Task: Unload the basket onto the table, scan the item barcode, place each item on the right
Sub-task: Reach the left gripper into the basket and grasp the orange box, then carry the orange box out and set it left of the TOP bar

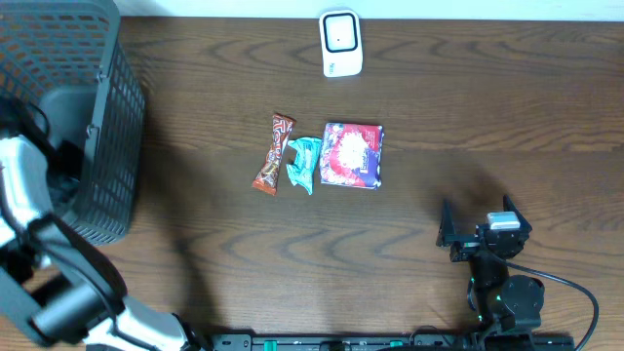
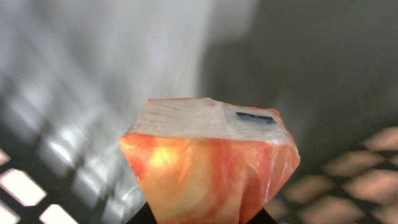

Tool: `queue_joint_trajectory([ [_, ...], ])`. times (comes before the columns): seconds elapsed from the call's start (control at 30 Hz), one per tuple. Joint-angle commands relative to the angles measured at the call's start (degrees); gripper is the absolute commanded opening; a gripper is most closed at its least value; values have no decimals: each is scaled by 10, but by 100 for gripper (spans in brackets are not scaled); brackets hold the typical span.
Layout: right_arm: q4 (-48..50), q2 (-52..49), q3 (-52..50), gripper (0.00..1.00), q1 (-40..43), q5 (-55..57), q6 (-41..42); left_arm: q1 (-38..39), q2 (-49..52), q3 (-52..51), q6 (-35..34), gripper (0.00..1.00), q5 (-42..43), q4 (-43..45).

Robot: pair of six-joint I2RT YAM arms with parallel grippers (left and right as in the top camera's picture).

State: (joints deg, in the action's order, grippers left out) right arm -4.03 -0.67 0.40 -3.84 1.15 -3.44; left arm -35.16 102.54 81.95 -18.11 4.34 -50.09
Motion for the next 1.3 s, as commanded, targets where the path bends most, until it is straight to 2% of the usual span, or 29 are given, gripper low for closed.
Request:
queue_joint_trajectory([
  [0.0, -2, 4, -1, 99, 0, 4, -5, -2, -84, 47, 0, 7, -5, 19],
  [0.27, -2, 4, -1, 99, 0, 4, -5, -1, -239, 54, -5, 7, -5, 118],
  [0.4, -2, 4, -1, 99, 0, 4, -5, 3, -298, 54, -80, 7, 3, 168],
  [0.5, -2, 4, -1, 99, 0, 4, -5, 30, -323, 54, -92, 7, 61, 207],
  [0.67, -2, 4, -1, 99, 0, 4, -5, 135, -327, 54, -92, 8, 152, 238],
  [0.87, -2, 4, -1, 99, 0, 4, -5, 307, -297, 54, -33, 7, 151, 215],
  [1.0, -2, 4, -1, 99, 0, 4, -5, 403, -260, 52, -33, 8, 151, 187],
  [1.13, -2, 4, -1, 99, 0, 4, -5, 476, -200, 52, -22, 8, 151, 155],
  [1.27, -2, 4, -1, 99, 0, 4, -5, 515, -134, 52, -21, 7, 148, 135],
])
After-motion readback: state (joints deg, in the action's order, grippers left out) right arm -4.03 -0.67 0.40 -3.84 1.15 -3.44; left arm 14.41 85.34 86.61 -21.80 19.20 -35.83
